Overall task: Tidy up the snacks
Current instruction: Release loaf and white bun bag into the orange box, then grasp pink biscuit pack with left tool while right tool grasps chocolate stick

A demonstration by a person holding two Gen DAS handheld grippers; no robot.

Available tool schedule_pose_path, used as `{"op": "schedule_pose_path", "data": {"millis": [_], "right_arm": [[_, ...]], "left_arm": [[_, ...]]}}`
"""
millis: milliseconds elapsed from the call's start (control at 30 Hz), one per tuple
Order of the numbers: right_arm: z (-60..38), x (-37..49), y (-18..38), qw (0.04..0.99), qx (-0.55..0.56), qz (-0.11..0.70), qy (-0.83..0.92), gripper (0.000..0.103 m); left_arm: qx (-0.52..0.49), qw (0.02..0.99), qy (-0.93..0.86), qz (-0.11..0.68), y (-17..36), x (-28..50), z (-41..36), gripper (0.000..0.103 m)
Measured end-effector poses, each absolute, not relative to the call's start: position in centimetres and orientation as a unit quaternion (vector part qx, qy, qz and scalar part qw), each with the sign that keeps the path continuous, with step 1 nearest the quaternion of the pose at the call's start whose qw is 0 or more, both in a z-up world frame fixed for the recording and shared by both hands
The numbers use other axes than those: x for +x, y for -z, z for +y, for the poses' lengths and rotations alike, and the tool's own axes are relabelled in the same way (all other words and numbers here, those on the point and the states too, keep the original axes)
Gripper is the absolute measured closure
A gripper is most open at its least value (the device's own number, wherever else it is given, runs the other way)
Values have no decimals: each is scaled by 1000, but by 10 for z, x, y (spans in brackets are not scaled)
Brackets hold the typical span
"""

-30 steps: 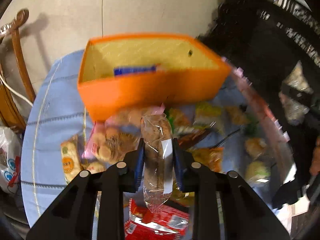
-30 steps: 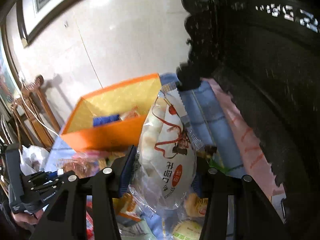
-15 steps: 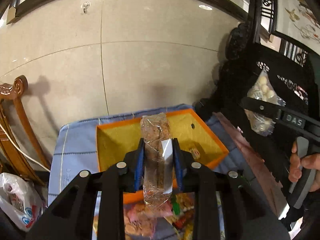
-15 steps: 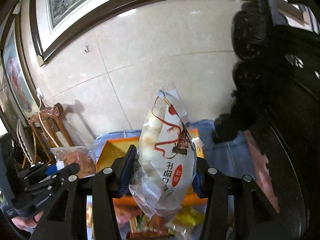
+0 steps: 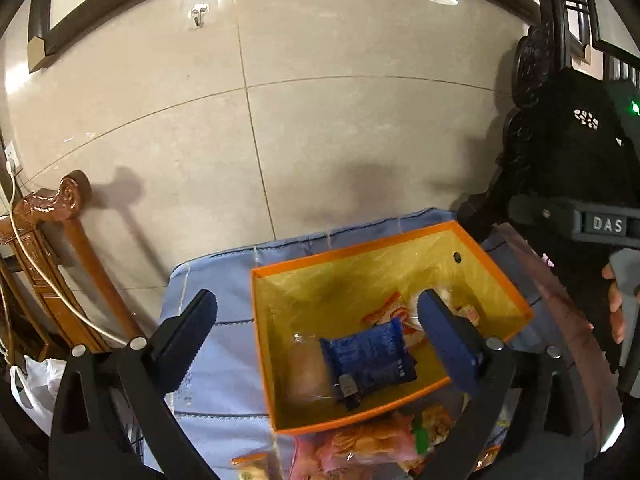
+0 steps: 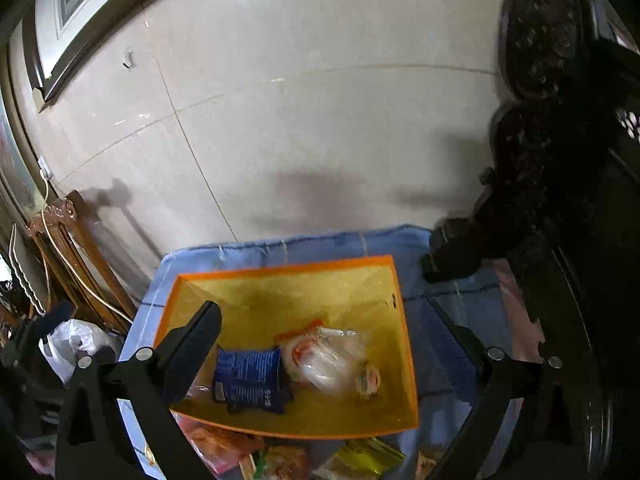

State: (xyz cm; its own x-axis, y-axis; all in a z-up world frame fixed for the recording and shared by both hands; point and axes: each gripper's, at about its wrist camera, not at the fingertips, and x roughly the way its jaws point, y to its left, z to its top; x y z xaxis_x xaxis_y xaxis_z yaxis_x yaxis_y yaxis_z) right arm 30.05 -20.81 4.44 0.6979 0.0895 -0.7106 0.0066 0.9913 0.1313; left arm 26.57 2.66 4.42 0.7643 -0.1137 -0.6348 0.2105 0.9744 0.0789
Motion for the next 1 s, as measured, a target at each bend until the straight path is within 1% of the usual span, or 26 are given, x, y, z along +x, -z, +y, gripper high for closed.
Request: {"op": "schedule_pose_path", "data": {"millis": [133,233,267,367,467,600,667,767,833,867,900,933,967,1000], "right_arm": [[-218,272,-34,914,51,402,-22,3],[-214,244,-10,904,20,427,-22,3],[-210,236,1,899,13,437,-25,3],[-186,217,56,877,-14,477,-48,3],[-157,205,99,864,-58,491,-90,3],[-109,194,158,832,-178,498,-170,4],[-98,194,173,829,-193,492,-185,4],[-89,200,188,823,-198,499,-185,5],[-79,195,186,824,-207,491,-193,36],[-74,189,184,825,-219,482,-196,50],[-68,180,181,826,-248,469,-190,67],[-65,174,179,826,-260,463,-187,77],[-65,172,176,827,-259,463,-186,83],[-67,170,173,827,-240,471,-189,85]], "left_arm": [[114,933,74,333,-34,243,30,4],[142,926,72,342,-10,208,35,4],[146,921,77,353,6,196,39,4],[167,902,89,388,55,172,41,4],[179,875,125,432,109,160,39,4],[212,857,148,446,157,163,39,4],[210,853,153,453,175,174,42,4],[169,850,162,472,185,192,47,4],[124,840,174,498,194,204,53,5],[97,836,179,510,195,207,58,7],[90,839,177,507,193,206,59,23],[93,839,182,504,189,204,59,37],[81,834,189,512,186,202,62,41],[63,831,190,518,185,201,65,47]]}}
